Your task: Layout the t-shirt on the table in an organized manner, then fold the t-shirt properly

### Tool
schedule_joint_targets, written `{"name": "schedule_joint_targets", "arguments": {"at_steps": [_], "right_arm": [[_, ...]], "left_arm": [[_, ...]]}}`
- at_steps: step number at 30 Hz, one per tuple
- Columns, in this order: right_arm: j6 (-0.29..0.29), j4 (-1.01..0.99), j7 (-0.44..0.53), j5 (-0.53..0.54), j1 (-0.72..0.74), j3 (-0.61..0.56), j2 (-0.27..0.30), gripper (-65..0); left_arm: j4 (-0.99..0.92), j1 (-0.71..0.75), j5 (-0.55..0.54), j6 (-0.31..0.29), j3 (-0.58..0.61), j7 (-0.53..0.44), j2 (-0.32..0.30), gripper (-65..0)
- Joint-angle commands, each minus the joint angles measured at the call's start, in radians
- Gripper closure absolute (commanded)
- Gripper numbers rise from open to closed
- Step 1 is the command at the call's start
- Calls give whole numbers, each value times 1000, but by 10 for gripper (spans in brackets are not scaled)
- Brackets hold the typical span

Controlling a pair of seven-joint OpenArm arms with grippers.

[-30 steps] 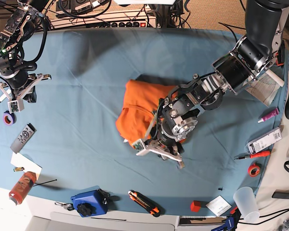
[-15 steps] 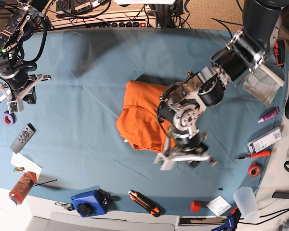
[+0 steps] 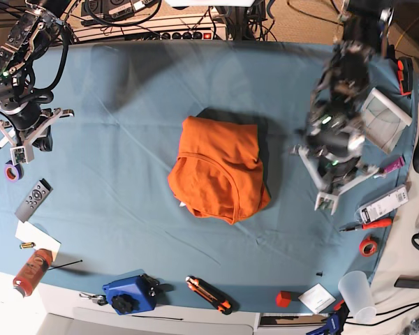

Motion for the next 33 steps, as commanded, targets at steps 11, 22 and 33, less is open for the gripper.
{"name": "schedule_joint_targets", "arguments": {"at_steps": [11, 22, 33], "right_arm": [[89, 15, -165, 384, -1, 6, 14, 0], [89, 15, -253, 504, -135, 6, 12, 0], [89, 15, -253, 717, -281, 6, 12, 0]], "left_arm": [[251, 389, -299, -166, -361, -92, -19, 0], [251, 698, -402, -200, -550, -55, -5, 0], [251, 882, -402, -230, -550, -57, 101, 0]]}}
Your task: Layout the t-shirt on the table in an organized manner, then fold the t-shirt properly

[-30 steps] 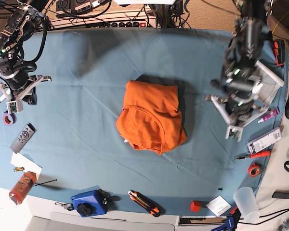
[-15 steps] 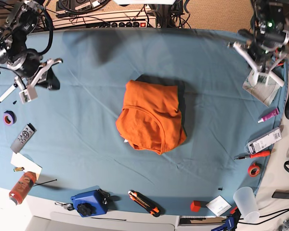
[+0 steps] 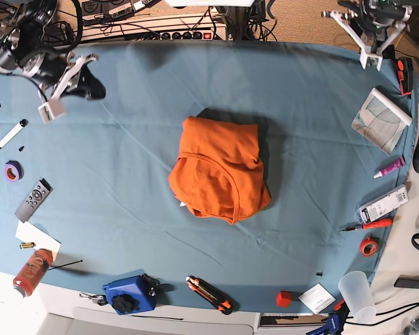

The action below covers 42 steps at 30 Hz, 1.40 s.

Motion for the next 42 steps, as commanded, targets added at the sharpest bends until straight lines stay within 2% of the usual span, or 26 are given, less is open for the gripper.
{"name": "schedule_joint_targets", "arguments": {"at_steps": [1, 13, 18, 23, 27, 33, 35, 38, 42], "right_arm": [[1, 15, 17, 21, -14, 6, 15, 0], [1, 15, 17, 69, -204, 4, 14, 0], [1, 15, 17, 49, -295, -66, 14, 0], [1, 15, 17, -86, -389, -249, 15, 0], [1, 14, 17, -292, -420, -365, 15, 0], [0, 13, 17, -531, -421, -440, 15, 0], [-21, 5, 22, -599, -420, -446, 16, 0], [-35, -49, 52, -647, -420, -446, 18, 0], [-32, -181, 70, -646, -417, -446, 23, 0]], "left_arm": [[17, 25, 2, 0, -5, -6, -5, 0], [16, 188, 3, 0, -5, -7, -5, 0], [-31, 226, 2, 0, -5, -38, -5, 0], [-192, 225, 2, -10, -5, -50, -5, 0], [-367, 220, -31, -80, -5, -86, -5, 0], [-630, 139, -109, -157, -4, -102, -5, 0], [-721, 97, -110, -191, -4, -131, -5, 0], [-843, 30, -110, -214, -4, -143, -5, 0], [-958, -39, -110, -215, -4, -146, -5, 0]]}}
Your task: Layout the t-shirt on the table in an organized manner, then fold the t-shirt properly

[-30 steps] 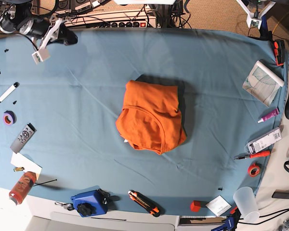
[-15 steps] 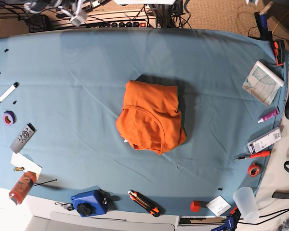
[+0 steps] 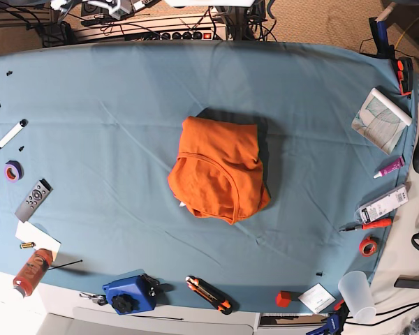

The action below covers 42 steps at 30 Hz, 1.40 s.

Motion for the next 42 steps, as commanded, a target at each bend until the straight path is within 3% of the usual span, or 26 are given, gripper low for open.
{"name": "schedule_joint_targets", "arguments": {"at_steps": [1, 4, 10, 16, 19, 22, 25, 29, 32, 36, 38, 42], "right_arm": [[6, -26, 9, -5, -5, 3, 20, 0], [6, -160, 23, -18, 39, 2, 45, 0], [6, -476, 77, -46, 210, 2, 63, 0], [39, -719, 120, -58, 345, 0, 63, 0], [39, -788, 184, -125, 375, -50, 73, 0], [39, -821, 349, -250, 385, -183, 101, 0], [39, -824, 497, -397, 386, -322, 114, 0], [38, -825, 608, -511, 394, -454, 116, 0], [-27, -826, 704, -595, 412, -520, 116, 0], [-224, -826, 909, -673, 422, -562, 115, 0], [-293, -827, 997, -679, 421, -562, 116, 0], [-328, -827, 1080, -679, 422, -560, 116, 0]], "left_arm": [[-16, 9, 3, -8, -5, 8, -8, 0], [-65, -10, 3, -32, 4, -58, -8, 0], [-144, -39, 14, -111, 110, -295, -8, 0], [-265, -111, 147, -121, 274, -490, 8, 0], [-361, -154, 200, -32, 317, -588, 37, 0], [-472, -203, 244, 44, 328, -701, 68, 0], [-575, -249, 277, 57, 328, -791, 81, 0], [-656, -298, 278, 58, 328, -817, 82, 0], [-671, -318, 278, 59, 328, -817, 82, 0], [-671, -324, 278, 121, 328, -856, 83, 0], [-671, -325, 278, 159, 328, -879, 83, 0], [-671, -325, 278, 167, 328, -878, 84, 0]]}}
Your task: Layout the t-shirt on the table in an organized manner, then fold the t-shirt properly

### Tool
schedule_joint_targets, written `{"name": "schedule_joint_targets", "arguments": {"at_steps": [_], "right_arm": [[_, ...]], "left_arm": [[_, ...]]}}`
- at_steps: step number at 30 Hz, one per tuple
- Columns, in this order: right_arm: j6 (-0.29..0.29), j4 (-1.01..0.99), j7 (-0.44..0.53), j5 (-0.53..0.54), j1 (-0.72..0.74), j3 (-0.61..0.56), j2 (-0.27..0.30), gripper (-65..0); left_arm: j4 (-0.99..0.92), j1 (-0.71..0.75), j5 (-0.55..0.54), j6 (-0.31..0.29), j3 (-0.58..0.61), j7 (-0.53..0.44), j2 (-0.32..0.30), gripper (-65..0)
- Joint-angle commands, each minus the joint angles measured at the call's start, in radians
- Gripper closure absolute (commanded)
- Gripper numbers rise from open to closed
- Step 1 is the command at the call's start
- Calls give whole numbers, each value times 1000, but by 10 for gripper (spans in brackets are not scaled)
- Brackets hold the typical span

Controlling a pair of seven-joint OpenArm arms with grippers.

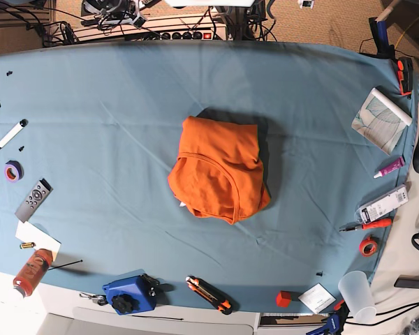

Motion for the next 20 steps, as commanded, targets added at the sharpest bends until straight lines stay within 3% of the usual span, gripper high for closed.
{"name": "schedule_joint_targets", "arguments": {"at_steps": [1, 7, 20], "right_arm": [[0, 5, 26, 2, -5, 3, 14, 0], [0, 5, 45, 2, -3, 3, -5, 0], [1, 5, 36, 10, -3, 3, -11, 0]], "left_arm": [[2, 11, 1, -3, -2, -1, -1, 0], [3, 3, 1, -8, -2, -46, 13, 0], [47, 1, 0, -7, -2, -45, 24, 0]]}}
